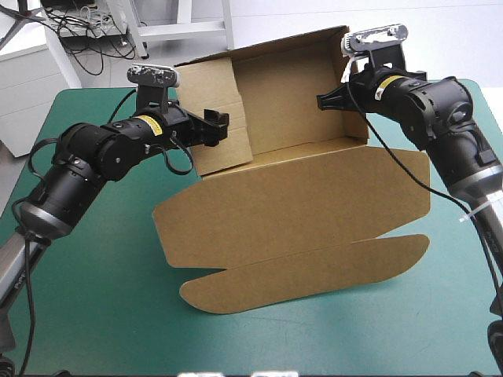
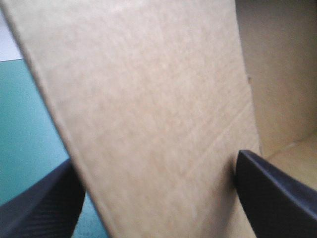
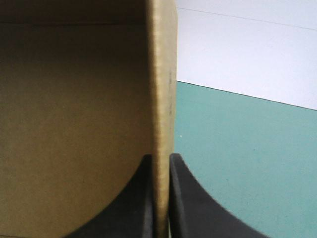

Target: Fold the box

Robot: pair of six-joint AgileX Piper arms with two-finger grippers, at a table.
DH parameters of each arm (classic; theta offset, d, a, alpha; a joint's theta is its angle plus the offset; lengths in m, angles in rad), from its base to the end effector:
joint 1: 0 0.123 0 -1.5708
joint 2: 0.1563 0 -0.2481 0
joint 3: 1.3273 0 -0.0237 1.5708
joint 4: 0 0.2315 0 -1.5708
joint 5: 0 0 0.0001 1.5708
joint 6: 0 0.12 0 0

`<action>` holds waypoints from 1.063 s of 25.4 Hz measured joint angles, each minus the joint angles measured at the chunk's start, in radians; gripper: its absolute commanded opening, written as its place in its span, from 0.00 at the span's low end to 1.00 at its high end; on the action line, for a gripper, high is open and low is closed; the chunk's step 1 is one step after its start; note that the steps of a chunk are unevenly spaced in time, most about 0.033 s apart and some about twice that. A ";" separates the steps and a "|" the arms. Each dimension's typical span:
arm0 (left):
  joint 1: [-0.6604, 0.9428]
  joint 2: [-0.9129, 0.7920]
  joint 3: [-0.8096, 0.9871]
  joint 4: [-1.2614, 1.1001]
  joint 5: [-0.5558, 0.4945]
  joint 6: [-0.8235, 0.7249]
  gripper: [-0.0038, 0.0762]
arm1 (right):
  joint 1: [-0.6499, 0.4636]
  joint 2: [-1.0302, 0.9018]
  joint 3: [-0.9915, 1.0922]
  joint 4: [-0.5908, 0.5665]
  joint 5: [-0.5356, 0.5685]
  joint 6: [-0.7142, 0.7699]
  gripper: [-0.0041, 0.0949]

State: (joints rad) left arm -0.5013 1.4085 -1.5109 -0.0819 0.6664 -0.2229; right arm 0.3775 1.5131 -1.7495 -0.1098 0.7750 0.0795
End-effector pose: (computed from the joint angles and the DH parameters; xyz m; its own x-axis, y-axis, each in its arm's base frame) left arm 0.2847 -0.1629 0.3831 -0.5319 -0.0312 -0.8462 0.3844 0.8815 -0.2742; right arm 0.3233 0.1183 0.4140 -0.4033 -0.1589 -0.9012 -0.3029 0.9525 -0.0324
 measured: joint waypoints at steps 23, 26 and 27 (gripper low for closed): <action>-0.057 0.051 -0.005 0.261 0.043 -0.340 0.05 | 0.009 0.015 0.002 0.025 0.072 0.054 0.03; -0.057 0.051 -0.005 0.220 0.044 -0.282 0.30 | 0.009 0.016 0.002 0.024 0.085 0.054 0.03; -0.052 0.051 -0.005 0.177 0.049 -0.220 0.49 | 0.006 0.016 0.002 0.022 0.099 0.054 0.03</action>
State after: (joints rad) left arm -0.5528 1.4593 -1.5158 0.0947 0.7154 -0.4427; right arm 0.3839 1.5288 -1.7478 -0.0880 0.8738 0.1338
